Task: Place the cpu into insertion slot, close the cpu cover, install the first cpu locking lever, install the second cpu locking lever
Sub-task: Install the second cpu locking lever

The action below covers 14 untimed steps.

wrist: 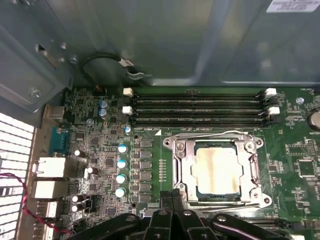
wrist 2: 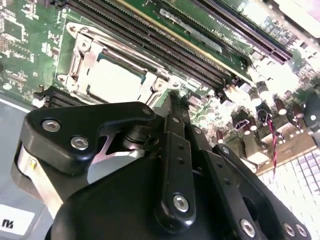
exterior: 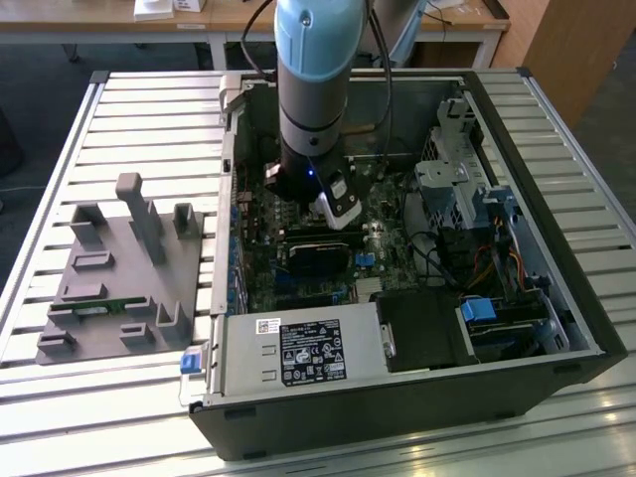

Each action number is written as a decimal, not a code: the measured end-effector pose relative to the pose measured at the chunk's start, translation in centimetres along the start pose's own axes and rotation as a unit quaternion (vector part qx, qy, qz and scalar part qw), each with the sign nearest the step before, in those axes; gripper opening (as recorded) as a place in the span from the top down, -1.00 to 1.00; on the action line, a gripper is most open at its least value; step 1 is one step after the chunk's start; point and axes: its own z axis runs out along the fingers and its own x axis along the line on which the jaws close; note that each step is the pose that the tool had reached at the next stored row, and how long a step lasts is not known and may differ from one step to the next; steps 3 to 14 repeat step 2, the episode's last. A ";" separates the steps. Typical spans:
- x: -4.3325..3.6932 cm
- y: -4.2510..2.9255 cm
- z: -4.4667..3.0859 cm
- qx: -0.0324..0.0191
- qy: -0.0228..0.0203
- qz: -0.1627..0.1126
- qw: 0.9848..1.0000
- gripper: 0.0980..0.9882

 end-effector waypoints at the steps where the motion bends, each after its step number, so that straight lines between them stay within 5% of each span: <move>1: 0.00 0.07 -0.21 0.000 0.000 0.000 1.000 0.98; 14: 0.00 0.10 -0.33 0.000 0.000 0.000 1.000 0.98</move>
